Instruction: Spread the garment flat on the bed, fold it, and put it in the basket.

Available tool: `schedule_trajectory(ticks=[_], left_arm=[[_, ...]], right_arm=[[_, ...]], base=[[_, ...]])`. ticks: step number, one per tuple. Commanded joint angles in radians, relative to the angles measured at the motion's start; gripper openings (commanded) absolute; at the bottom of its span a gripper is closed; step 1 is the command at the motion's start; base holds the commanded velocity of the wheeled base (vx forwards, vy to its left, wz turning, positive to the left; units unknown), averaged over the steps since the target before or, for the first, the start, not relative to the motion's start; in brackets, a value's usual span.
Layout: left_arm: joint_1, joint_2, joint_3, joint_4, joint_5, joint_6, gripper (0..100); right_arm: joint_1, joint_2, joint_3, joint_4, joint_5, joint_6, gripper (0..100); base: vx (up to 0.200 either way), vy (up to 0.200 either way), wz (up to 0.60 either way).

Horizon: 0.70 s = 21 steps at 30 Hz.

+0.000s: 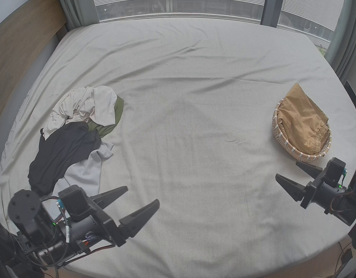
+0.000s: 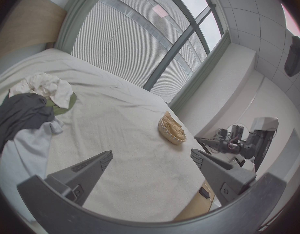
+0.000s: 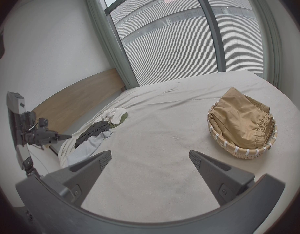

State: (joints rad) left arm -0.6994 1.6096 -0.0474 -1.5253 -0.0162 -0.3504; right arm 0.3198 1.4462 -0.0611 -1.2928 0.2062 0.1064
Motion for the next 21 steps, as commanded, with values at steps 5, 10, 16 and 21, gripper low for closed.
schedule_trajectory(ticks=[5, 10, 16, 21], left_arm=[[0.184, -0.384, 0.047, 0.220, 0.062, 0.018, 100], [0.339, -0.695, 0.047, 0.594, 0.050, 0.021, 100], [0.462, -1.054, 0.047, 1.034, -0.050, 0.004, 100], [0.564, -1.317, 0.047, 1.303, -0.128, 0.011, 100]], right_arm=[[-0.034, -0.553, 0.061, 0.326, -0.047, -0.010, 100], [-0.159, -0.998, 0.052, 0.756, -0.034, -0.005, 100], [-0.197, -1.291, 0.046, 1.057, -0.017, -0.002, 100], [-0.215, -1.351, 0.060, 1.144, -0.036, -0.001, 100]], base=[[0.000, 0.000, 0.00], [0.000, 0.000, 0.00], [0.000, 0.000, 0.00], [0.000, 0.000, 0.00]])
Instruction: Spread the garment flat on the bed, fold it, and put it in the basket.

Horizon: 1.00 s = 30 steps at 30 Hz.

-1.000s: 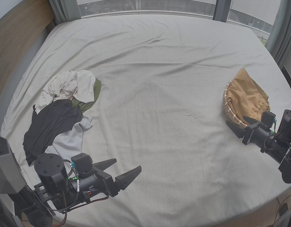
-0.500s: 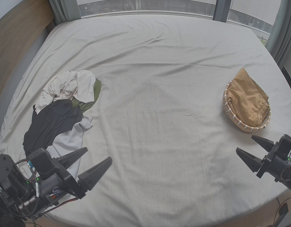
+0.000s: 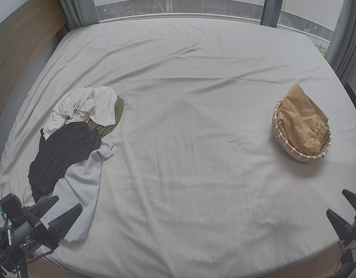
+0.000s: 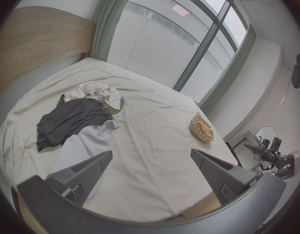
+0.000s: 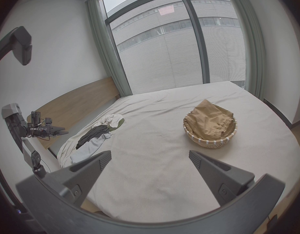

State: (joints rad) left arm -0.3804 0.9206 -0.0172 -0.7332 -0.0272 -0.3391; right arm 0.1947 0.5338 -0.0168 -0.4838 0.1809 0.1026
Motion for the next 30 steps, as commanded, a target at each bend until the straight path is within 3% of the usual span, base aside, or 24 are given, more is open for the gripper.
schedule_trajectory(ticks=[1, 4, 6, 10, 14, 19, 23, 24, 26, 28, 30], left_arm=[[0.265, -0.674, 0.016, 0.541, -0.117, 0.006, 100], [0.319, -0.767, 0.017, 0.601, -0.120, 0.037, 100], [0.353, -0.827, 0.014, 0.669, -0.128, 0.054, 100], [0.403, -0.868, 0.002, 0.692, -0.138, 0.058, 100], [0.402, -0.868, 0.005, 0.684, -0.123, 0.100, 100], [0.399, -0.870, 0.013, 0.675, -0.122, 0.157, 100], [0.400, -0.870, 0.014, 0.673, -0.066, 0.170, 100], [0.402, -0.870, 0.013, 0.676, 0.033, 0.186, 100], [0.403, -0.868, 0.014, 0.680, 0.115, 0.235, 100], [0.403, -0.868, 0.014, 0.684, 0.132, 0.261, 100], [0.399, -0.868, 0.014, 0.692, 0.086, 0.279, 100]], right_arm=[[-0.090, -0.439, 0.017, 0.347, -0.034, 0.003, 100], [-0.092, -0.439, 0.017, 0.430, -0.112, -0.004, 100], [-0.103, -0.439, 0.017, 0.429, -0.127, -0.004, 100], [-0.208, -0.482, 0.017, 0.430, -0.096, -0.055, 100], [-0.193, -0.522, 0.017, 0.436, -0.080, -0.165, 100], [-0.195, -0.522, 0.017, 0.485, -0.182, -0.110, 100], [-0.190, -0.526, 0.017, 0.485, -0.181, -0.096, 100], [-0.192, -0.525, 0.017, 0.484, -0.181, -0.098, 100], [-0.193, -0.523, 0.017, 0.485, -0.179, -0.101, 100], [-0.193, -0.523, 0.017, 0.485, -0.179, -0.101, 100], [-0.192, -0.525, 0.017, 0.484, -0.179, -0.101, 100]], base=[[0.000, 0.000, 0.00], [0.000, 0.000, 0.00], [0.000, 0.000, 0.00], [0.000, 0.000, 0.00], [0.000, 0.000, 0.00], [0.000, 0.000, 0.00], [0.000, 0.000, 0.00], [0.000, 0.000, 0.00], [0.000, 0.000, 0.00], [0.000, 0.000, 0.00], [0.000, 0.000, 0.00]])
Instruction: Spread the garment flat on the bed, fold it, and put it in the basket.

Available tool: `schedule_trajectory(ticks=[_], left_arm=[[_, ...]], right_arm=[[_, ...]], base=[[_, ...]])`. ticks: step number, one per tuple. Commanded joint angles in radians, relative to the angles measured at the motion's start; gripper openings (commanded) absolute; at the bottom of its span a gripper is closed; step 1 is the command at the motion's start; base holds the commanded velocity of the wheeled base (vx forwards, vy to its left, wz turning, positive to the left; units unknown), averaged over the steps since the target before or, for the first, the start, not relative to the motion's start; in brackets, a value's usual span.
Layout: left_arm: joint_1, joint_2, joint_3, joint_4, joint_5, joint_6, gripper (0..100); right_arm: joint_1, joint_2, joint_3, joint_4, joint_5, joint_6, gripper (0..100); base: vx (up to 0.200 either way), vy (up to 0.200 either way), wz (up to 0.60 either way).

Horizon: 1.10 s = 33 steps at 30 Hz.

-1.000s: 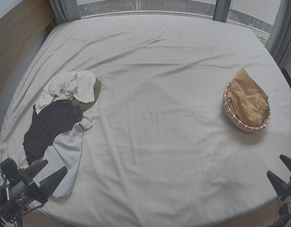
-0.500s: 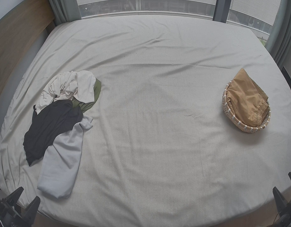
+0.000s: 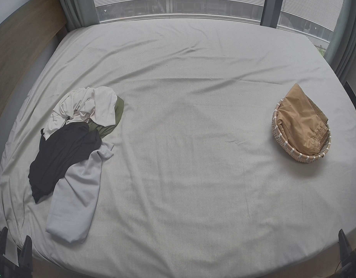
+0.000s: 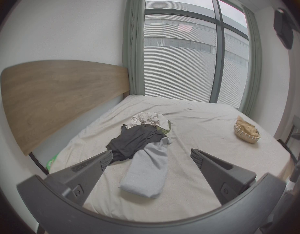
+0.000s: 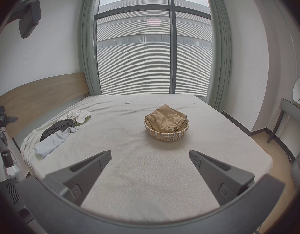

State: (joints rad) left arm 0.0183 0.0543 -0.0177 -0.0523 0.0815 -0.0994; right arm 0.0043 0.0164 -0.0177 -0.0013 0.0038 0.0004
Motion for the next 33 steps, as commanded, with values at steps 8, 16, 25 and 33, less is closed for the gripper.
schedule_trajectory(ticks=[8, 16, 25, 33], left_arm=[[0.000, -0.004, 0.016, 0.051, -0.075, 0.082, 100], [-0.018, -0.054, 0.016, 0.052, -0.077, 0.104, 100], [-0.018, -0.050, 0.016, 0.054, -0.075, 0.105, 100], [-0.018, -0.050, 0.016, 0.054, -0.075, 0.105, 100]], right_arm=[[-0.001, -0.006, 0.018, 0.001, 0.019, -0.025, 100], [0.002, -0.007, 0.018, 0.001, 0.015, -0.002, 100], [0.000, -0.007, 0.018, 0.003, 0.015, -0.005, 100], [0.000, -0.007, 0.018, 0.003, 0.013, -0.007, 100]], base=[[0.000, 0.000, 0.00], [0.000, 0.000, 0.00], [0.000, 0.000, 0.00], [0.000, 0.000, 0.00]])
